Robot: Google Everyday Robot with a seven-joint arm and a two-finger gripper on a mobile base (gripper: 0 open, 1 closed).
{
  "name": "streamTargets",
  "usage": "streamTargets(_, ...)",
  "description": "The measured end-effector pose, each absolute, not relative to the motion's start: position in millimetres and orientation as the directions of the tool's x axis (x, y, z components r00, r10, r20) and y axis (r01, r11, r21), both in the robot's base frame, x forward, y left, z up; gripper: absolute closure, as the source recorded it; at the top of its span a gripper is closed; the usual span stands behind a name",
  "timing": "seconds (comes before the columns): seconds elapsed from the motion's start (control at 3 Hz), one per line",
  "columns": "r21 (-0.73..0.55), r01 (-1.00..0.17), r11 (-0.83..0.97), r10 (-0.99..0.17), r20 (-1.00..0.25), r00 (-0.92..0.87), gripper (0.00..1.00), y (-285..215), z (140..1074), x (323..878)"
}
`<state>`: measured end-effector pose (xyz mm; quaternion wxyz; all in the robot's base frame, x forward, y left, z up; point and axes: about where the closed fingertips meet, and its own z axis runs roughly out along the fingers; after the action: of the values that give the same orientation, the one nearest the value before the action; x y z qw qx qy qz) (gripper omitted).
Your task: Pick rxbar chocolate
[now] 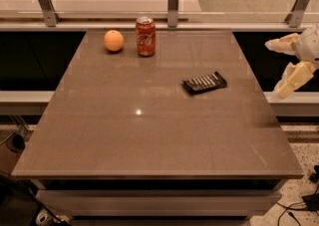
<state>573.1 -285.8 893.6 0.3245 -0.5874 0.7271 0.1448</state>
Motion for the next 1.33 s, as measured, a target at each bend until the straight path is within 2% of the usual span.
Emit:
streamTargets(0.67,-0.171,-0.960,0.221,-0.676,-0.737,-0.024,0.00,-256.2,864.4,618.0)
streamTargets(1.33,-0.184,-0.967,0.179,-0.658,-0.752,0.021,0.00,-241.8,860.5,632.0)
